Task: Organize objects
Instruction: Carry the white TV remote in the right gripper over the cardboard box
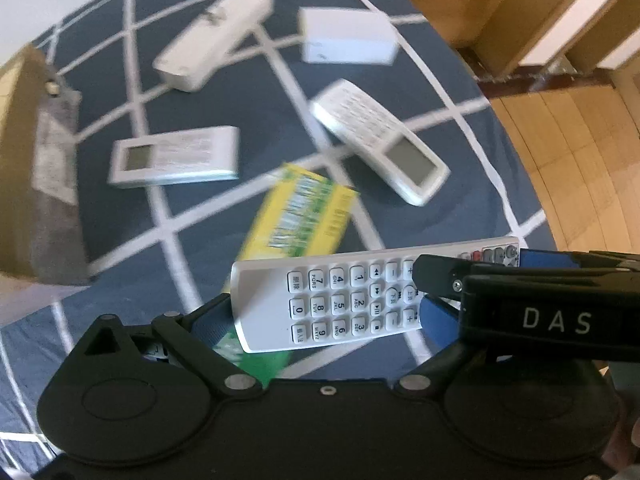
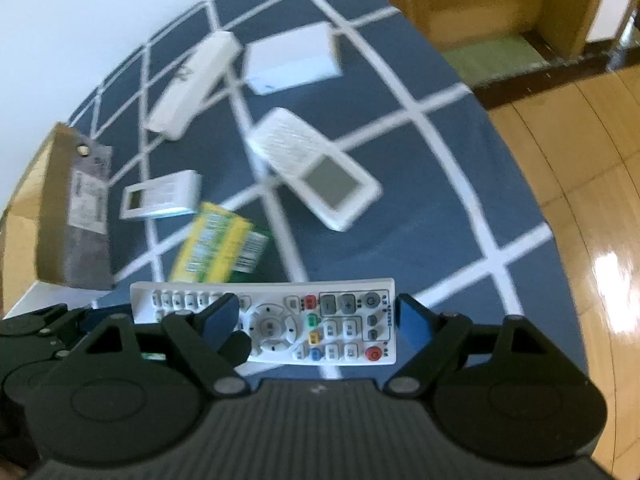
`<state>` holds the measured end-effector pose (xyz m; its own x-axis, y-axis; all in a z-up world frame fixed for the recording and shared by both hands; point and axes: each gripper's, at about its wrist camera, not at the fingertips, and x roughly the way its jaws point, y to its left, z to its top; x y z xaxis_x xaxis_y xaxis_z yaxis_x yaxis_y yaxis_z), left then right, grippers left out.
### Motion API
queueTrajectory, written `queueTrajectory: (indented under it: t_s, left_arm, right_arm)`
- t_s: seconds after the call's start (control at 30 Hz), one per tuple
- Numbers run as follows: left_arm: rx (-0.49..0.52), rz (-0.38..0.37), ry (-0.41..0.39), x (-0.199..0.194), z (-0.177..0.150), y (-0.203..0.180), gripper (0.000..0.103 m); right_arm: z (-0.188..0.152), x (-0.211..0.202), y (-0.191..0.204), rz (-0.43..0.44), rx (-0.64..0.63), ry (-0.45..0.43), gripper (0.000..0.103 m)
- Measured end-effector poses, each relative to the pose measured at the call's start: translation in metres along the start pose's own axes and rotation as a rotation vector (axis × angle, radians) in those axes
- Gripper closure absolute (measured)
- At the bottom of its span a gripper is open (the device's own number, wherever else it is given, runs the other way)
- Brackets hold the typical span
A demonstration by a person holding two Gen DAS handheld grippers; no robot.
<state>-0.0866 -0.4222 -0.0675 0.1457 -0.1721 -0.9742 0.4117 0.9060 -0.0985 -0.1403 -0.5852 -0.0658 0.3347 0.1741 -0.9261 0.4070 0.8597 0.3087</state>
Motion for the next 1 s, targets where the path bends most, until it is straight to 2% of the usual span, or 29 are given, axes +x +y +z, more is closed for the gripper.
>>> queueTrajectory:
  t_s: [0.5, 1.0]
  left_arm:
    - [-0.102, 0.051, -0.091, -0.065, -0.031, 0.125, 0.005]
    - [-0.168, 0.091, -0.154, -0.106, -0.069, 0.238, 0.005]
  right_arm:
    - [-0.019, -0.002, 0.143, 0.056, -0.123, -0.055, 0.019]
    - [-0.05, 0.008, 0.269, 0.099, -0.218, -0.086, 0.019]
